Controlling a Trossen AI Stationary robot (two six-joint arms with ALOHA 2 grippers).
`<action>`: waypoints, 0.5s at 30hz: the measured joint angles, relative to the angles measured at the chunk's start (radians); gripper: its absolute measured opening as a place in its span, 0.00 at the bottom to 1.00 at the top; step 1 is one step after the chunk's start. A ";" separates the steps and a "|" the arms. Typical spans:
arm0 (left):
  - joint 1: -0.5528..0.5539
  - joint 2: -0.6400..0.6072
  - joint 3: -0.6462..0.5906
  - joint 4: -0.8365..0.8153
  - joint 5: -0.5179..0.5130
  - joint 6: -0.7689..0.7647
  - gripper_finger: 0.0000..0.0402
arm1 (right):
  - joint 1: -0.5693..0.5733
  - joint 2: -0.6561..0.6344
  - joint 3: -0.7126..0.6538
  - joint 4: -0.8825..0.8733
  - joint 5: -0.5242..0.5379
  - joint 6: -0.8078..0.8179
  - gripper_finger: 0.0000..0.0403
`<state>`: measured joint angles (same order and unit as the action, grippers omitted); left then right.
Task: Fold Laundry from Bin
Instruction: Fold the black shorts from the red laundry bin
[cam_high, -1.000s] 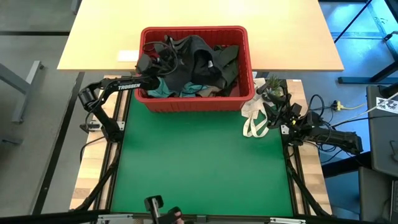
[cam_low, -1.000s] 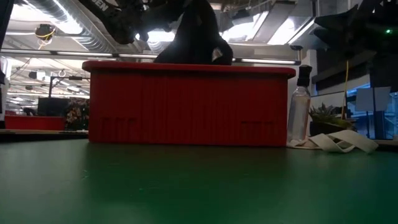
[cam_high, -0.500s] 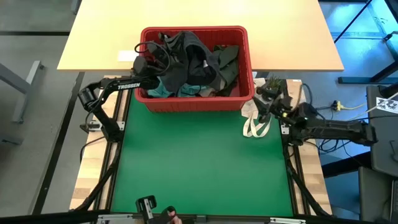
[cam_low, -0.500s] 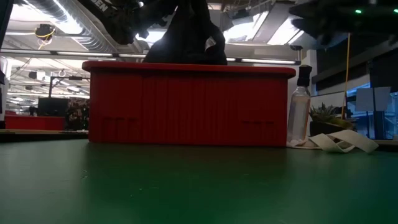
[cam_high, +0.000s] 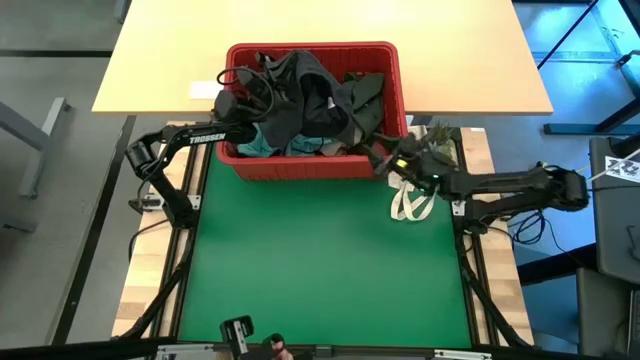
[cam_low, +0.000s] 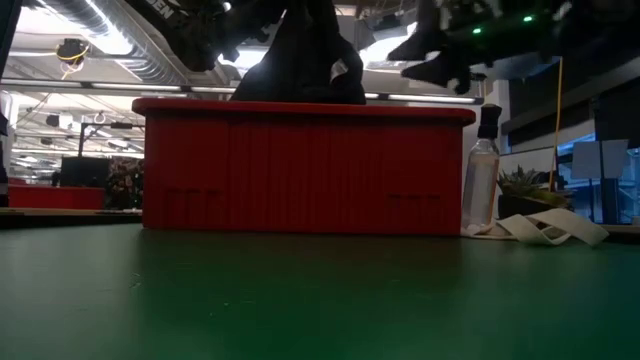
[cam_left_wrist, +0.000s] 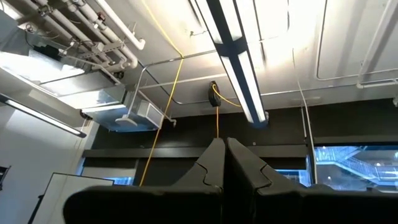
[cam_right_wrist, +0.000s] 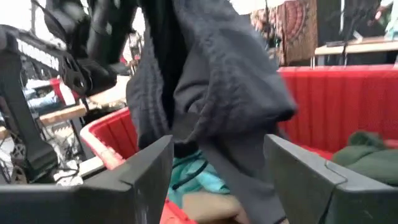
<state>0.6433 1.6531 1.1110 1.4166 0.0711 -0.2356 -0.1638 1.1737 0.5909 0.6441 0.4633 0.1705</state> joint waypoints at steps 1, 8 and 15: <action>0.000 0.000 0.000 0.000 0.000 0.000 0.00 | 0.000 0.031 0.022 0.003 0.000 0.016 0.62; -0.003 0.000 0.000 0.000 0.004 -0.001 0.00 | 0.000 0.211 0.150 0.003 0.043 0.104 0.62; -0.006 0.000 0.000 -0.001 0.055 -0.008 0.00 | -0.002 0.333 0.225 0.002 0.042 0.148 0.62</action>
<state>0.6372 1.6531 1.1110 1.4158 0.1265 -0.2437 -0.1658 1.5066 0.8163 0.6462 0.5053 0.3184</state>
